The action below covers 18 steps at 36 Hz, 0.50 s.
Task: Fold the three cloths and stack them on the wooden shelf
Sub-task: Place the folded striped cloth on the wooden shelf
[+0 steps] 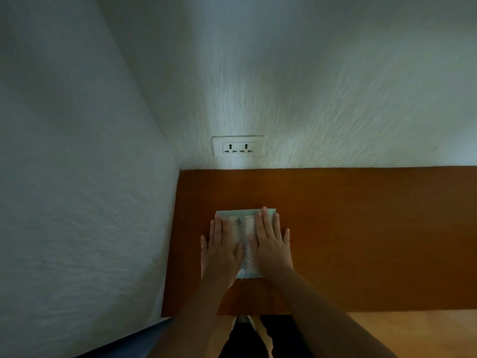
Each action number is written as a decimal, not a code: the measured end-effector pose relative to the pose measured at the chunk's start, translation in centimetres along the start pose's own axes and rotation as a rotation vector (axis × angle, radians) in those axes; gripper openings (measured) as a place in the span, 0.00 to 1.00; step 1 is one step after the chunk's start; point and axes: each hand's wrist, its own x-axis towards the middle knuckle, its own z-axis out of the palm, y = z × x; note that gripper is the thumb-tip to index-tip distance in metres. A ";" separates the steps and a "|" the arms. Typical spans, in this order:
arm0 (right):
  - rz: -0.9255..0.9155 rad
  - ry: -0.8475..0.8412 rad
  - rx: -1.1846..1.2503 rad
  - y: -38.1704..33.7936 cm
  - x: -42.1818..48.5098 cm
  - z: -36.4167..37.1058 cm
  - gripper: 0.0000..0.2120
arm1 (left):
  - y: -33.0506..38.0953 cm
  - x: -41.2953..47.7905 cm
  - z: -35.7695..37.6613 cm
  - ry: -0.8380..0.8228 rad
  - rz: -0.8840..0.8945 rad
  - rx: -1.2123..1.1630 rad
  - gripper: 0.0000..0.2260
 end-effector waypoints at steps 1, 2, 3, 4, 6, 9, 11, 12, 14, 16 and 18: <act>0.001 -0.017 0.008 0.1 0.0 -0.1 0.32 | 0.1 -0.1 -0.2 -0.003 -0.011 -0.018 0.36; 0.009 -0.032 0.024 0.0 0.0 -0.6 0.31 | 0.1 -0.1 -0.2 -0.007 -0.019 -0.034 0.34; 0.028 -0.052 0.052 -0.1 -0.1 -1.1 0.30 | 0.1 -0.1 -0.5 -0.011 -0.022 -0.054 0.32; 0.053 -0.081 0.089 -0.1 -0.2 -1.6 0.30 | -0.1 -0.1 -0.6 -0.024 -0.023 -0.067 0.29; 0.088 -0.122 0.161 0.1 -0.1 -2.5 0.29 | -0.4 0.1 -1.2 -0.029 -0.012 -0.077 0.26; 0.134 -0.137 0.335 0.3 0.0 -3.8 0.27 | -0.9 0.4 -2.3 -0.020 -0.009 -0.254 0.23; 0.213 -0.119 0.594 0.1 -0.1 -5.6 0.25 | -1.0 0.5 -3.4 -0.007 -0.093 -0.500 0.21; 0.265 -0.093 0.690 0.2 -0.1 -6.2 0.24 | -1.0 0.6 -3.9 -0.005 -0.157 -0.608 0.20; 0.323 0.009 0.734 0.4 -0.4 -8.1 0.22 | -0.6 0.7 -5.5 -0.005 -0.274 -0.739 0.20; 0.308 0.113 0.700 0.6 -0.9 -9.7 0.20 | 0.2 0.7 -7.1 0.006 -0.351 -0.806 0.21; 0.273 0.175 0.726 0.6 -1.5 -11.5 0.18 | 1.6 0.6 -8.8 0.049 -0.358 -0.830 0.21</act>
